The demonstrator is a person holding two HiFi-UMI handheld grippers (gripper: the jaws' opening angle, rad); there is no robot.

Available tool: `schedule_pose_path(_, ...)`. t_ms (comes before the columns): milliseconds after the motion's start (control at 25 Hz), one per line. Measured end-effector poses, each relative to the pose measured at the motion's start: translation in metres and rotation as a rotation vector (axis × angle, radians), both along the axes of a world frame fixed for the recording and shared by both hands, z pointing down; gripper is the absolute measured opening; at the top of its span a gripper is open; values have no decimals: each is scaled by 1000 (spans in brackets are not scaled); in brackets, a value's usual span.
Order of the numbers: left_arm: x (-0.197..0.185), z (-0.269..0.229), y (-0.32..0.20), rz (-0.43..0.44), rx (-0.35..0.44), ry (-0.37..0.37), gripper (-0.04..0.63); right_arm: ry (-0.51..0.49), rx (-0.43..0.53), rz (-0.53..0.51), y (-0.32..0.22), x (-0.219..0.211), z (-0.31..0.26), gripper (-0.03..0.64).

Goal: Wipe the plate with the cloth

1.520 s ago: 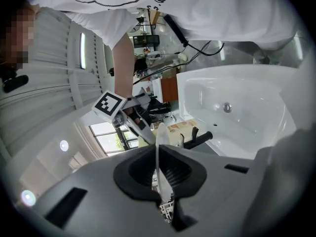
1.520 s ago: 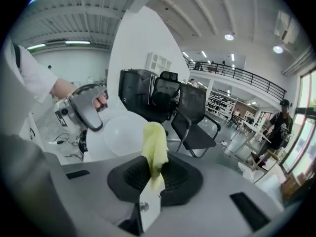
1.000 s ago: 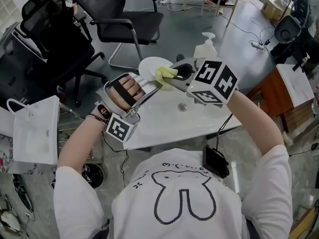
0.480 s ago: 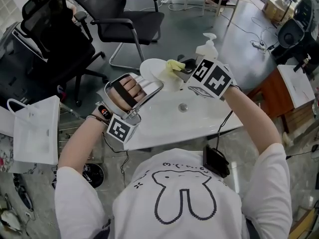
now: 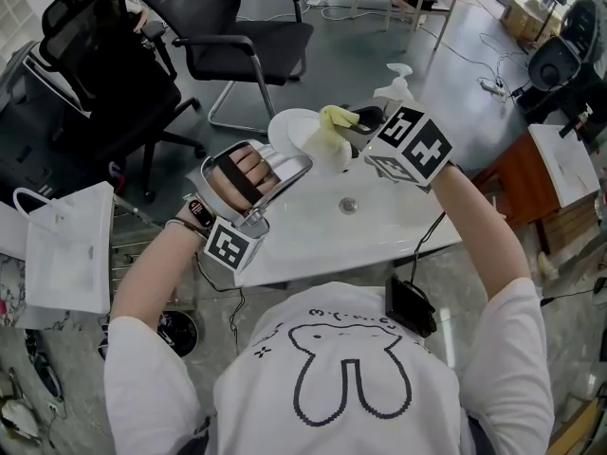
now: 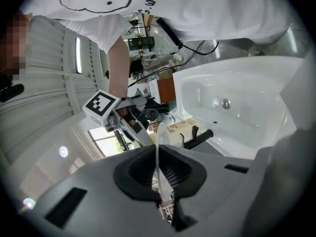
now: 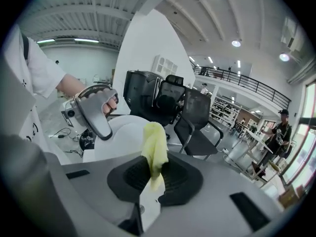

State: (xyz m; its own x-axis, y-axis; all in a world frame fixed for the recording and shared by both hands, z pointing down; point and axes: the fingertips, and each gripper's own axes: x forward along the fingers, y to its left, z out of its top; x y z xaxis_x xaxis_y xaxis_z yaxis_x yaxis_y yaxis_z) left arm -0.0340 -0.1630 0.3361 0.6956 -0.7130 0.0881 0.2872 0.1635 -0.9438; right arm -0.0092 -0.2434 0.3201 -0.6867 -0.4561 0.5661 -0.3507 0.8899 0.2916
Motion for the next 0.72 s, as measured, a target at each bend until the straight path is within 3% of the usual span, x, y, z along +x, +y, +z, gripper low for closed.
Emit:
schedule_pose_path(200,4,-1,1,12,-11,0,20,-137,35,3,8,-9,-28,49)
schedule_pose_path(320,4,2,3,21,-15,-9,20,-208,-17,-46,24,-28,-36,49)
schedule_pose_path(520,2,2,2,26,16,-17,20,-205,-71,-112,44,-54,-28,49)
schedule_pose_path(720,0,1,4,33,13,-11,21,-217,-91,-103,40,-63,-19,49)
